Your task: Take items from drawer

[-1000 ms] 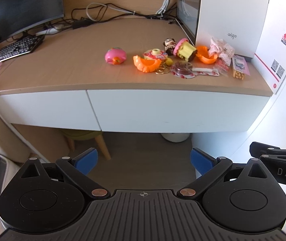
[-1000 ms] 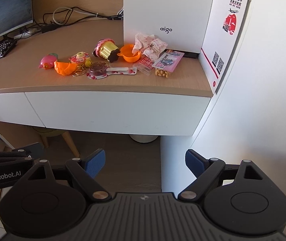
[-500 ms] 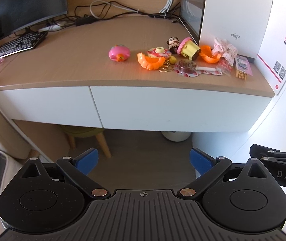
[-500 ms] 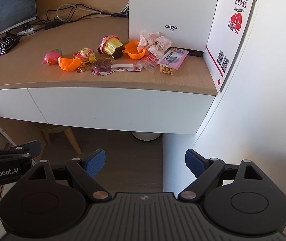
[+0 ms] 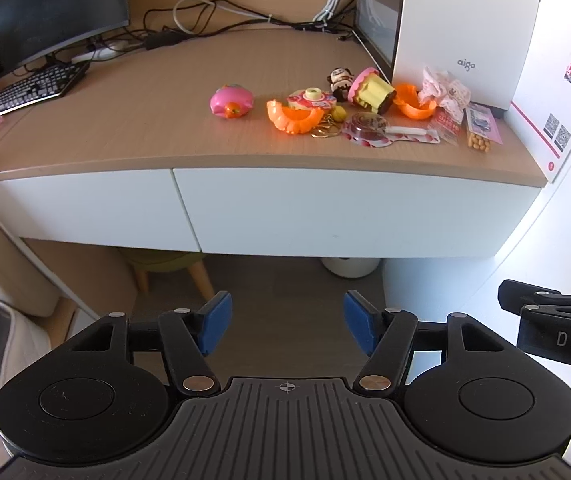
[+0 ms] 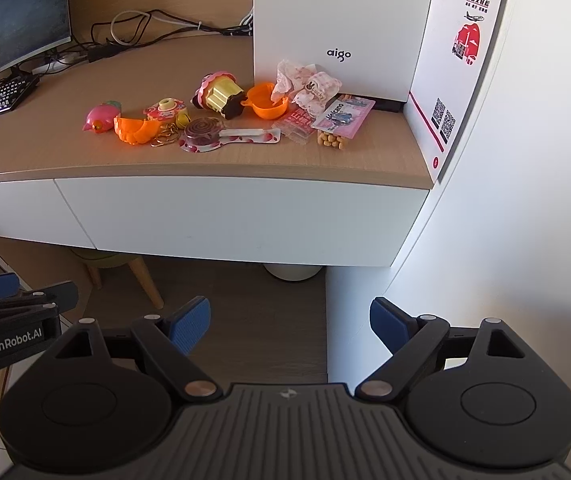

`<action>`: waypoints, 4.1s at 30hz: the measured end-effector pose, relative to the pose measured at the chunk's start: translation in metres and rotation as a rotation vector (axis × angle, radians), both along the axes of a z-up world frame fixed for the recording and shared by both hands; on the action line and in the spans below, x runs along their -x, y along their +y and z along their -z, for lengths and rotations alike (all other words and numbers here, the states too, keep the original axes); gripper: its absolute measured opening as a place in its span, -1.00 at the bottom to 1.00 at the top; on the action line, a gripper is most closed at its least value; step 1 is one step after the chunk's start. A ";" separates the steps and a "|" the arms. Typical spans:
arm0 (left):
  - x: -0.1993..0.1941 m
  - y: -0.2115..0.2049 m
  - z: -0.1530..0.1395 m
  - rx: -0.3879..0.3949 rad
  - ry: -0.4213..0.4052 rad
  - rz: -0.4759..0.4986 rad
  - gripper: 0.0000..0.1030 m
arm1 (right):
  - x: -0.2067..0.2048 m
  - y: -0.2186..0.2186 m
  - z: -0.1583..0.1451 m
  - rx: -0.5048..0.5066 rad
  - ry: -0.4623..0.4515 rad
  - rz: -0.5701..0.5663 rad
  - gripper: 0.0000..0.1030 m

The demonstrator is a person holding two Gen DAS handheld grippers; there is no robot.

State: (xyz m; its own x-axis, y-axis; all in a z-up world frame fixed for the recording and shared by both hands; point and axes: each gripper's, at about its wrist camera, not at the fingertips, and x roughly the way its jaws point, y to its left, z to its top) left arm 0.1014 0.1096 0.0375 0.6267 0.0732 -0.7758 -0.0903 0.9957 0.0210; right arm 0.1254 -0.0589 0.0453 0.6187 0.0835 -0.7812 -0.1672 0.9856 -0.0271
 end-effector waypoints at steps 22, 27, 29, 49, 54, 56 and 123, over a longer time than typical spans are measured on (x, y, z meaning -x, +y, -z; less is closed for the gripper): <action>0.000 -0.014 -0.002 0.017 -0.004 0.047 0.31 | -0.001 -0.002 0.004 -0.001 0.011 0.003 0.71; 0.002 -0.016 -0.002 0.020 -0.003 0.051 0.31 | -0.001 -0.002 0.004 0.000 0.012 0.004 0.71; 0.002 -0.016 -0.002 0.022 -0.002 0.054 0.31 | -0.001 -0.002 0.005 0.001 0.014 0.004 0.71; 0.005 -0.013 0.000 0.028 0.002 0.050 0.31 | 0.001 0.002 0.007 0.003 0.021 -0.006 0.71; 0.005 -0.013 0.000 0.028 0.002 0.050 0.31 | 0.000 0.000 0.007 0.003 0.024 -0.003 0.71; 0.005 -0.013 0.000 0.028 0.002 0.051 0.31 | -0.001 0.000 0.008 0.003 0.025 -0.003 0.71; 0.006 -0.009 0.003 0.042 0.014 0.051 0.31 | 0.000 -0.002 0.010 0.000 0.031 -0.005 0.71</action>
